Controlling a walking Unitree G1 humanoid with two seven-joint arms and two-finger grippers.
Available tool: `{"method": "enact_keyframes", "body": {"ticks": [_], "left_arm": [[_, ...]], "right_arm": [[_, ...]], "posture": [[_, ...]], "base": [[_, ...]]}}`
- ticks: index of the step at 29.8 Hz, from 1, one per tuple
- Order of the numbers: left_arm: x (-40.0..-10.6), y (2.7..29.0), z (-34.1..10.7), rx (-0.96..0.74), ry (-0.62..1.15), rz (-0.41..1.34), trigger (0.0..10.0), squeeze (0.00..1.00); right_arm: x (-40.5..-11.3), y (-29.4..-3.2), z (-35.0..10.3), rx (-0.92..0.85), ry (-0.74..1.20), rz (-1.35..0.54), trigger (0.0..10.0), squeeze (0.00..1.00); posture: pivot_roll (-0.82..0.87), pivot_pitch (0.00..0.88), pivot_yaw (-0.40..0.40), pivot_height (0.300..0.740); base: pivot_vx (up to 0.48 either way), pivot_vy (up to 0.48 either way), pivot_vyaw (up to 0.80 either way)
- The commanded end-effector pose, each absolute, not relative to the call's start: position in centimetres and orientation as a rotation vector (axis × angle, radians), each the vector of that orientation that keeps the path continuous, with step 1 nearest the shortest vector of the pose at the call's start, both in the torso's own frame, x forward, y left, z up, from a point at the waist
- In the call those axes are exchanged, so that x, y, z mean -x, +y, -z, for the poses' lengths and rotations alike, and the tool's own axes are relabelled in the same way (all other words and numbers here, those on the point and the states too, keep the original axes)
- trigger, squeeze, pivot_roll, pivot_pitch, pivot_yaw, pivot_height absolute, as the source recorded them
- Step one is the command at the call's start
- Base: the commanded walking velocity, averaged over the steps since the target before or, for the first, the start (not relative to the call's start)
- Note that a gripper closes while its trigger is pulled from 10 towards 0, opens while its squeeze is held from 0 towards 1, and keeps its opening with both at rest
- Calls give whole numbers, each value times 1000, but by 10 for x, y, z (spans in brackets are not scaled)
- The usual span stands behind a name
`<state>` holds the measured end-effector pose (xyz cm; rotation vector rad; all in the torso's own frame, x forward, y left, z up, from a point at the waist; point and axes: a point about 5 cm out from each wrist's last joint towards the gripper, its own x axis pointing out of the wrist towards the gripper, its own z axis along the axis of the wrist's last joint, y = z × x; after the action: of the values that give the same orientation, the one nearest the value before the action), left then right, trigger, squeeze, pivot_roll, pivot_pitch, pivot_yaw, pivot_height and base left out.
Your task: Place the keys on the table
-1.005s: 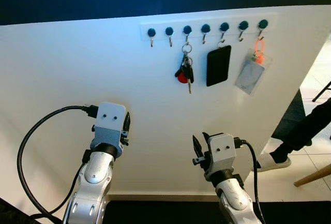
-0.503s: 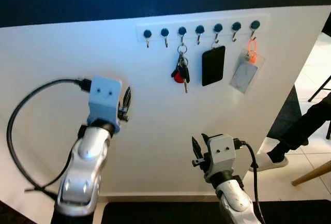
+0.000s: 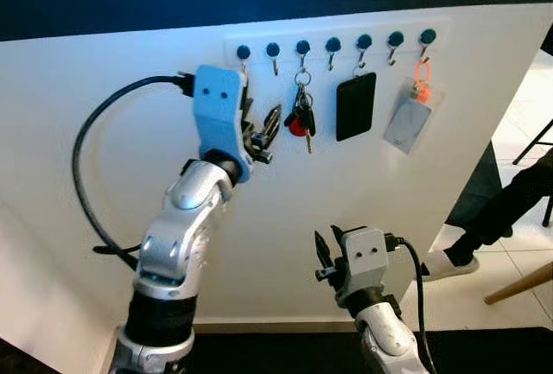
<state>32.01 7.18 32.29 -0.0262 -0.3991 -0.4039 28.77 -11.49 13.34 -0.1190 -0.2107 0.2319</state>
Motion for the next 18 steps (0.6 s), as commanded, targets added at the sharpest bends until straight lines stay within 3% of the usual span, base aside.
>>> {"method": "enact_keyframes", "body": {"ticks": [1,18], "left_arm": [[-324,64,-326,43,-410,399,10000,0],[-350,52,-344,75,-435,400,10000,0]], "right_arm": [[-287,-111,-135,113,-211,-243,10000,0],[-290,-112,-149,94,-260,-200,10000,0]], "posture": [[58,224,117,740],[28,233,174,740]], "base": [[0,0,0],[0,0,0]]}}
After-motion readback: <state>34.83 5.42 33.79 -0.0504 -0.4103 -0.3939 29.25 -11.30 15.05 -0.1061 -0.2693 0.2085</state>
